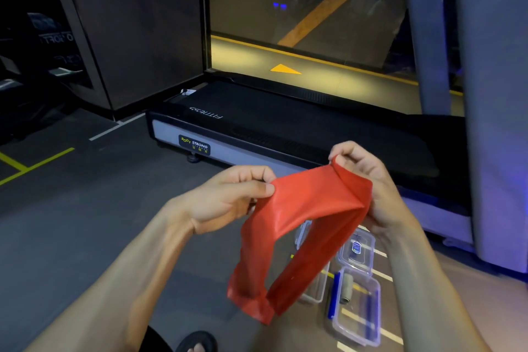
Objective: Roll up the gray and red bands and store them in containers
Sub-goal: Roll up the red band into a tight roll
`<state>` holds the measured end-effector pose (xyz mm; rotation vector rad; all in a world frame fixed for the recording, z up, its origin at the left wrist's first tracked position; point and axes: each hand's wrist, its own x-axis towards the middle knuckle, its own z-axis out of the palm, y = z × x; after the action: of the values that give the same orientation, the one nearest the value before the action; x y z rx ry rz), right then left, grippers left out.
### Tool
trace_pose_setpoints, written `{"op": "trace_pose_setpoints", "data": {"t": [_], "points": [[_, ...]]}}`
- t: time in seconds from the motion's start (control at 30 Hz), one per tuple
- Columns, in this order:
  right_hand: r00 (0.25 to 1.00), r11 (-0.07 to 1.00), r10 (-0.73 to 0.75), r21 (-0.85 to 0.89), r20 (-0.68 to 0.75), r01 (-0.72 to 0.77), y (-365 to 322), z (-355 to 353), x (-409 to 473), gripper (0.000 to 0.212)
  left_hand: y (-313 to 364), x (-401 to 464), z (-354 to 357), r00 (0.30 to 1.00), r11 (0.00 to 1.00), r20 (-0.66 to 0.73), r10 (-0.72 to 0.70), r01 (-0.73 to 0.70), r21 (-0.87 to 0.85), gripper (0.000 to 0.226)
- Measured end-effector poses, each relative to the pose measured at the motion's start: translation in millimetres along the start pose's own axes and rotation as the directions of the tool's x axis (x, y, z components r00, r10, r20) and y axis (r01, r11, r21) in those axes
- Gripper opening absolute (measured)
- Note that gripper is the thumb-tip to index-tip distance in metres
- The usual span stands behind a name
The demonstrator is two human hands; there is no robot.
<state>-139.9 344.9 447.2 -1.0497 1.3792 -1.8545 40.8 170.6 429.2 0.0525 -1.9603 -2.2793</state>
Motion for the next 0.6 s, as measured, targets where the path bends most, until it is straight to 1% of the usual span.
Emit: {"op": "trace_pose_setpoints", "data": {"t": [0.1, 0.13, 0.2, 0.27, 0.3, 0.37, 0.47, 0.53, 0.6], "points": [[0.995, 0.997, 0.059, -0.062, 0.081, -0.054, 7.3, 2.7, -1.9, 0.028, 6.5, -2.3, -0.1, 0.999, 0.994, 0.024, 0.038, -0.036, -0.099, 0.009], [0.992, 0.996, 0.072, -0.053, 0.108, -0.066, 8.7, 5.9, -2.4, 0.030, 6.8, -1.6, 0.8, 0.999, 0.993, 0.028, 0.046, -0.043, -0.110, 0.010], [0.983, 0.996, 0.079, 0.029, 0.166, -0.084, 11.1, 14.5, -4.2, 0.020, 5.8, 0.1, 3.2, 0.999, 0.993, 0.025, 0.048, -0.045, -0.108, 0.009], [0.969, 0.988, 0.069, 0.120, 0.237, -0.100, 11.0, 25.7, -7.6, 0.013, 2.7, 1.7, 5.0, 0.999, 0.998, 0.000, 0.043, -0.043, -0.038, 0.005], [0.960, 0.988, 0.058, 0.124, 0.272, -0.095, 10.1, 31.0, -9.0, 0.012, 1.4, 2.4, 6.3, 0.999, 0.999, -0.007, 0.037, -0.037, 0.013, 0.005], [0.956, 0.998, 0.055, 0.016, 0.287, -0.062, 8.8, 39.4, -9.7, 0.011, -0.6, 3.5, 8.0, 1.000, 0.996, -0.019, 0.019, -0.017, 0.088, 0.005], [0.963, 0.989, 0.062, -0.147, 0.262, -0.024, 11.9, 45.1, -7.9, 0.010, -2.9, 3.0, 6.1, 0.998, 0.992, -0.042, 0.038, -0.032, 0.125, 0.006], [0.964, 0.969, 0.066, -0.249, 0.259, 0.000, 12.7, 44.6, -7.4, 0.010, -2.4, 2.4, 5.4, 0.998, 0.988, -0.051, 0.047, -0.039, 0.149, 0.004], [0.958, 0.939, 0.083, -0.344, 0.274, 0.017, 12.2, 40.7, -7.2, 0.008, -2.9, 0.8, 3.6, 0.998, 0.980, -0.053, 0.040, -0.029, 0.195, 0.008]]}}
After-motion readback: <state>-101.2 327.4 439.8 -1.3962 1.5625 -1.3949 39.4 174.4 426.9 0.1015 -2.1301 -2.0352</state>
